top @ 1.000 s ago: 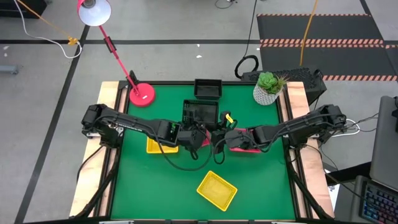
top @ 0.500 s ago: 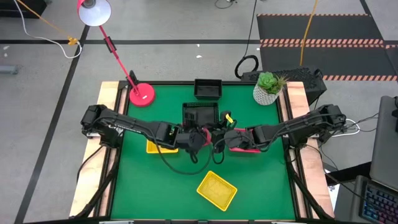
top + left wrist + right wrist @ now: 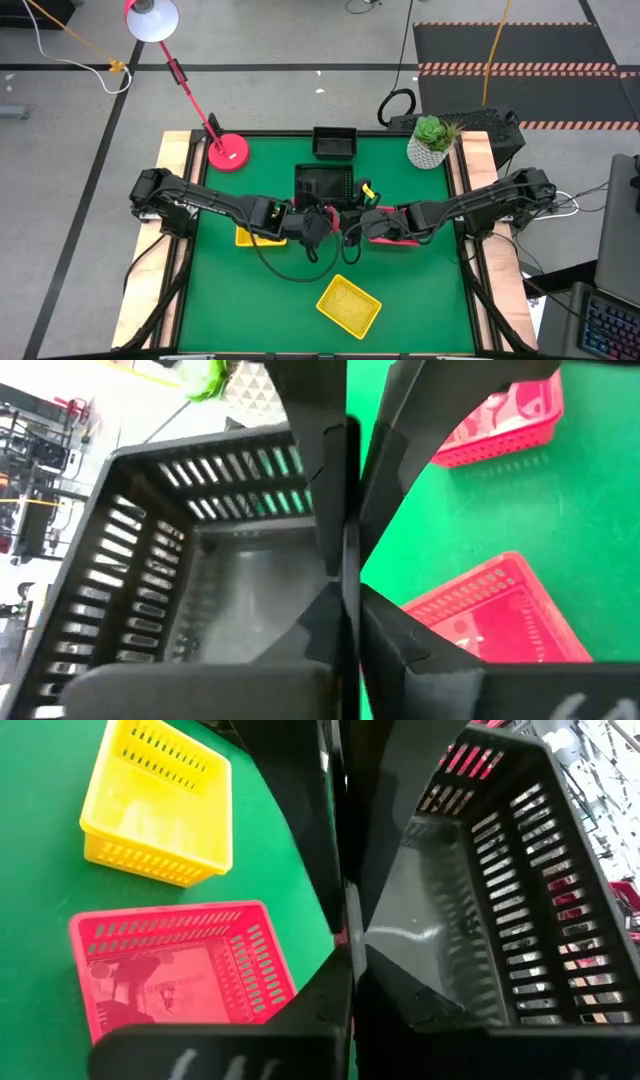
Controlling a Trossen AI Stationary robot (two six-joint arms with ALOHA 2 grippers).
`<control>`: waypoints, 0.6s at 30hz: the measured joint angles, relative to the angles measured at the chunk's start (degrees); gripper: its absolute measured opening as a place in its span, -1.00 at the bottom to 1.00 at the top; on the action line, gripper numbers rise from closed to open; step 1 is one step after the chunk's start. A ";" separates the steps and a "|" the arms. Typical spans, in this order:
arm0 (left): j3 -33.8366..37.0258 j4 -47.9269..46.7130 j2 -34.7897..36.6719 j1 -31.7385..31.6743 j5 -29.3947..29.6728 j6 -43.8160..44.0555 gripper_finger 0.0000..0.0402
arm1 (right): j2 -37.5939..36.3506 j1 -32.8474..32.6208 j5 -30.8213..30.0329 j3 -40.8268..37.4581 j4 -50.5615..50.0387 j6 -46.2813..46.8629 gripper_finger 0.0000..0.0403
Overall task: Stack baskets by color
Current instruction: Stack the bottom black bin on the top stacked black bins
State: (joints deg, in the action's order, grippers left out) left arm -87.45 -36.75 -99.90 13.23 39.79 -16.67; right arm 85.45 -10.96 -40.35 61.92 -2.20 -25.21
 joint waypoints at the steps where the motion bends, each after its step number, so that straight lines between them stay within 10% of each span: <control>1: -0.04 0.06 0.00 0.02 -0.18 0.31 -0.78 | 0.00 0.00 -0.07 -0.01 0.03 -0.02 -0.96; 9: -0.06 -2.50 1.85 0.92 2.07 7.94 -0.02 | 0.00 0.90 -0.56 -0.01 0.07 -3.99 -0.98; 18: -0.09 -12.84 11.50 4.97 2.79 22.74 -0.06 | -0.82 7.49 7.65 -0.03 -0.12 -6.80 -0.98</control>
State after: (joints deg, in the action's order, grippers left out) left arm -87.54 -49.59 -88.40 18.20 42.58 6.07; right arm 84.62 -3.47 -32.70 61.89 -2.31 -32.01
